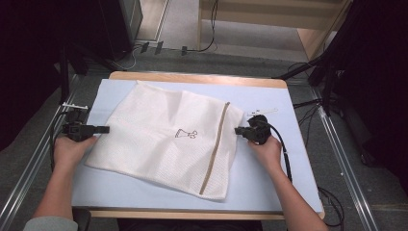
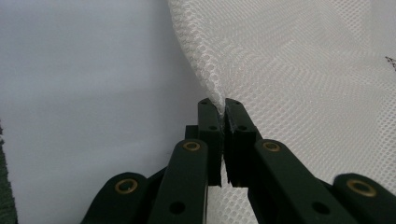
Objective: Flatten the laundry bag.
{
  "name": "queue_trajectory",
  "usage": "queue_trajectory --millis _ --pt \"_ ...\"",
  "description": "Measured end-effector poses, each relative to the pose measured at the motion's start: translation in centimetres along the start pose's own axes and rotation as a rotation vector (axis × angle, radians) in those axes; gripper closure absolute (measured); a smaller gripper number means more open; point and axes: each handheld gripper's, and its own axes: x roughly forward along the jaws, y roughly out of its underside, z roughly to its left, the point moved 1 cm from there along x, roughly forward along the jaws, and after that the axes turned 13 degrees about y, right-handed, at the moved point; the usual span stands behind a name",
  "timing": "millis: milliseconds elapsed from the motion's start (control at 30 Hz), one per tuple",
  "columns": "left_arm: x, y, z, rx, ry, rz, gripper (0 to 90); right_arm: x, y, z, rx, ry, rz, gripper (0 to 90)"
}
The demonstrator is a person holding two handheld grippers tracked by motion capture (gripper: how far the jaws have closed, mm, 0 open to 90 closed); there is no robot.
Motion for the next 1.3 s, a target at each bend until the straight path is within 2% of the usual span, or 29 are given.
queue_trajectory --millis 167,400,500,567,700,767,800,900,933,1000,1033,1100,1233,1300 --pt "-0.6 0.1 0.4 -0.004 -0.022 -0.018 87.7 0.0 0.0 0.9 -0.033 -0.016 0.011 89.6" --pt "-1.7 0.2 1.3 -0.024 -0.045 -0.052 87.4 -0.6 0.8 3.2 -0.096 -0.044 0.054 89.9" --pt "-1.5 0.1 1.5 -0.028 -0.056 -0.06 86.8 -1.1 1.5 4.0 -0.11 -0.051 0.053 89.3" --pt "-1.5 0.1 1.5 -0.03 -0.054 -0.061 83.1 -1.4 1.7 4.0 -0.123 -0.041 0.038 87.0" --pt "-1.8 0.0 0.8 -0.005 -0.039 -0.084 70.3 -2.3 1.4 3.3 -0.125 -0.03 -0.008 77.2" --pt "-2.2 0.0 0.1 0.008 -0.028 -0.106 64.0 -2.6 1.1 2.9 -0.125 -0.006 -0.042 71.5" --pt "-2.3 0.1 -0.1 0.014 -0.028 -0.112 59.7 -2.7 0.8 2.3 -0.127 0.019 -0.078 65.8" --pt "-2.5 0.3 -0.7 0.028 -0.031 -0.118 56.9 -2.7 0.2 1.4 -0.095 0.038 -0.104 63.4" --pt "-2.6 0.4 -1.0 0.033 -0.032 -0.118 55.8 -2.7 0.0 0.9 -0.089 0.043 -0.127 63.3" --pt "-2.8 0.7 -1.4 0.041 -0.034 -0.121 54.8 -2.5 -0.8 0.2 -0.068 0.053 -0.119 63.4" --pt "-2.9 0.8 -1.6 0.041 -0.033 -0.123 54.2 -2.2 -1.3 -0.2 -0.059 0.06 -0.138 63.6" --pt "-3.1 1.1 -1.8 0.042 -0.03 -0.125 53.7 -1.7 -2.0 -0.7 -0.041 0.066 -0.134 63.6" --pt "-3.4 1.5 -2.1 0.041 -0.019 -0.129 53.1 -0.2 -3.3 -1.3 -0.015 0.063 -0.131 62.9" --pt "-3.4 1.6 -2.1 0.037 -0.018 -0.127 52.5 0.7 -3.9 -1.4 -0.006 0.056 -0.11 60.3"
